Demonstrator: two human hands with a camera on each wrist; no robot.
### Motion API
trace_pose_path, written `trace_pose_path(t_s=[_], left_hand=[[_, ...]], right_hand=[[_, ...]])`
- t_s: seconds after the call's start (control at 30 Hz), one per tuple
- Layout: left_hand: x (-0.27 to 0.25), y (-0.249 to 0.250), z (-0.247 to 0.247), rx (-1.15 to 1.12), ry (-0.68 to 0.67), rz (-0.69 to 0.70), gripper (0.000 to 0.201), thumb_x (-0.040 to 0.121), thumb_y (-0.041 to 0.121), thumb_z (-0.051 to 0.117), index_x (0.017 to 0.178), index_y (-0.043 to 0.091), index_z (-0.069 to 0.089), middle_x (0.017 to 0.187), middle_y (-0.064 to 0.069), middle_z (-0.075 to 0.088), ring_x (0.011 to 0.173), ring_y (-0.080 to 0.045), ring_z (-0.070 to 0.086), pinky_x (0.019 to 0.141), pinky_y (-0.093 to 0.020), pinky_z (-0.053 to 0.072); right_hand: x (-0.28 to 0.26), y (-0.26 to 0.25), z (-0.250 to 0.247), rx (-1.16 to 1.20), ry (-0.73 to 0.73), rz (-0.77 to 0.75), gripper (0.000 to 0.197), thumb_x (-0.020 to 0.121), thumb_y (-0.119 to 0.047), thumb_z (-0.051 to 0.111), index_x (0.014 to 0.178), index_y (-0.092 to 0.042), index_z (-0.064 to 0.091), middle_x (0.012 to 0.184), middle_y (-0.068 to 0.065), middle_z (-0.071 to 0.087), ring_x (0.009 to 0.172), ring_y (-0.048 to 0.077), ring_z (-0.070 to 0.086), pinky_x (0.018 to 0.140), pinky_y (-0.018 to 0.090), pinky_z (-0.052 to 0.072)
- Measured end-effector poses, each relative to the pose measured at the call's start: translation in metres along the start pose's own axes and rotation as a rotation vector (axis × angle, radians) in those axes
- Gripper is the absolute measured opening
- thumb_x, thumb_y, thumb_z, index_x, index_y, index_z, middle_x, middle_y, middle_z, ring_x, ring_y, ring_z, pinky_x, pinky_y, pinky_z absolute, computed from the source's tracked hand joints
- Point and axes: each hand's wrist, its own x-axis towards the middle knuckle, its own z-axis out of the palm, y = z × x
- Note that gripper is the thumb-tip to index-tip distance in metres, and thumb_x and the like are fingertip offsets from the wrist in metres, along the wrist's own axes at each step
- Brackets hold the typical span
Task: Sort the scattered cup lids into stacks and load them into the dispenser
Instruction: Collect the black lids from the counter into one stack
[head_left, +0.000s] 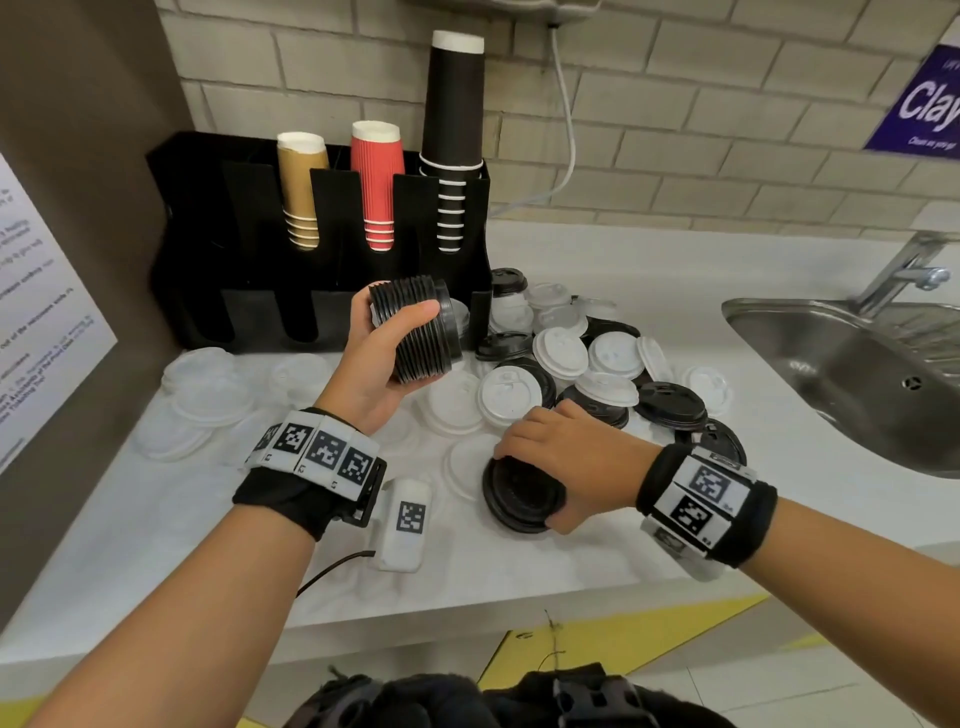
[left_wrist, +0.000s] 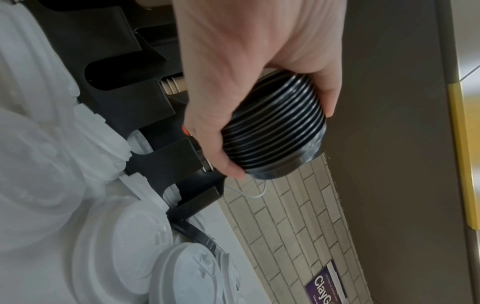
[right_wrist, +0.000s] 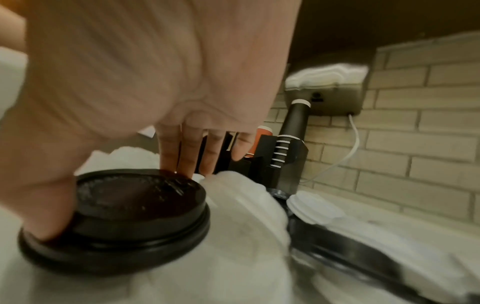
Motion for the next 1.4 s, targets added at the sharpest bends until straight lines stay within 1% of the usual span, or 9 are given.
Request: trace_pose_path(t_s=[0.2, 0.37, 0.5, 0.6, 0.77, 0.87, 1.03, 1.23, 1.4], left_hand=[[0.004, -0.001, -0.003, 0.024, -0.002, -0.007, 0.057, 0.069, 0.030, 0.076, 0.118, 0.032, 0.046, 0.129, -0.005, 0.053, 0.115, -0.028, 0.058, 0.076, -0.046, 0.059], [0.009, 0.004, -0.012, 0.026, 0.034, -0.015, 0.052, 0.069, 0.030, 0.075, 0.113, 0.034, 0.048, 0.128, -0.006, 0.055, 0.114, -0.029, 0.059, 0.082, -0.051, 0.057], [0.007, 0.005, -0.011, 0.044, -0.048, -0.081, 0.051, 0.067, 0.031, 0.074, 0.113, 0.034, 0.051, 0.125, -0.009, 0.058, 0.114, -0.033, 0.060, 0.077, -0.049, 0.058], [0.006, 0.003, -0.006, 0.009, -0.112, -0.146, 0.069, 0.068, 0.030, 0.073, 0.132, 0.024, 0.047, 0.131, -0.015, 0.058, 0.110, -0.032, 0.063, 0.073, -0.046, 0.057], [0.006, 0.002, -0.002, -0.058, -0.179, -0.169, 0.083, 0.065, 0.031, 0.077, 0.140, 0.020, 0.042, 0.130, -0.016, 0.060, 0.111, -0.033, 0.064, 0.081, -0.049, 0.056], [0.007, 0.002, -0.002, -0.075, -0.173, -0.154, 0.074, 0.073, 0.028, 0.071, 0.140, 0.021, 0.042, 0.131, -0.016, 0.060, 0.112, -0.033, 0.064, 0.082, -0.050, 0.056], [0.011, 0.001, 0.000, -0.100, -0.138, -0.126, 0.071, 0.074, 0.027, 0.070, 0.139, 0.020, 0.044, 0.131, -0.018, 0.059, 0.104, -0.028, 0.068, 0.072, -0.044, 0.057], [0.017, -0.005, 0.003, -0.187, -0.148, -0.138, 0.067, 0.083, 0.026, 0.070, 0.143, 0.025, 0.040, 0.133, -0.015, 0.059, 0.109, -0.027, 0.066, 0.077, -0.043, 0.057], [0.023, -0.002, 0.004, -0.054, -0.144, -0.125, 0.047, 0.090, 0.035, 0.057, 0.133, 0.016, 0.055, 0.125, -0.010, 0.066, 0.114, -0.023, 0.064, 0.082, -0.035, 0.058]], right_hand=[[0.027, -0.013, -0.019, 0.520, 0.125, -0.051, 0.075, 0.071, -0.033, 0.079, 0.134, -0.022, 0.042, 0.127, -0.001, 0.048, 0.115, 0.019, 0.046, 0.099, 0.039, 0.039], [0.038, 0.015, -0.045, 0.860, 0.361, 0.078, 0.070, 0.071, -0.021, 0.083, 0.130, -0.022, 0.045, 0.114, -0.005, 0.049, 0.098, 0.002, 0.050, 0.080, 0.006, 0.040], [0.042, 0.041, -0.063, 1.156, 0.565, 0.189, 0.053, 0.076, -0.016, 0.078, 0.120, -0.031, 0.051, 0.101, -0.006, 0.054, 0.085, -0.002, 0.058, 0.077, 0.017, 0.050], [0.048, 0.044, -0.068, 1.297, 0.584, 0.166, 0.052, 0.076, -0.022, 0.074, 0.118, -0.041, 0.051, 0.112, 0.008, 0.055, 0.099, 0.026, 0.062, 0.088, 0.036, 0.054], [0.056, 0.041, -0.068, 1.315, 0.530, 0.096, 0.057, 0.076, -0.013, 0.073, 0.124, -0.036, 0.050, 0.117, 0.006, 0.055, 0.107, 0.024, 0.061, 0.094, 0.039, 0.053], [0.059, 0.039, -0.066, 1.323, 0.541, 0.089, 0.058, 0.074, -0.015, 0.074, 0.121, -0.038, 0.051, 0.114, 0.002, 0.056, 0.106, 0.021, 0.062, 0.093, 0.037, 0.053], [0.065, 0.039, -0.064, 1.303, 0.574, 0.074, 0.058, 0.076, -0.009, 0.076, 0.120, -0.038, 0.051, 0.110, -0.003, 0.057, 0.104, 0.021, 0.062, 0.092, 0.038, 0.054], [0.070, 0.044, -0.065, 1.268, 0.598, 0.078, 0.055, 0.075, -0.015, 0.077, 0.121, -0.034, 0.054, 0.099, -0.013, 0.058, 0.093, 0.008, 0.062, 0.084, 0.024, 0.054], [0.075, 0.055, -0.073, 1.116, 0.654, 0.190, 0.047, 0.075, -0.021, 0.081, 0.115, -0.025, 0.056, 0.093, -0.011, 0.060, 0.081, -0.003, 0.060, 0.074, 0.014, 0.051]])
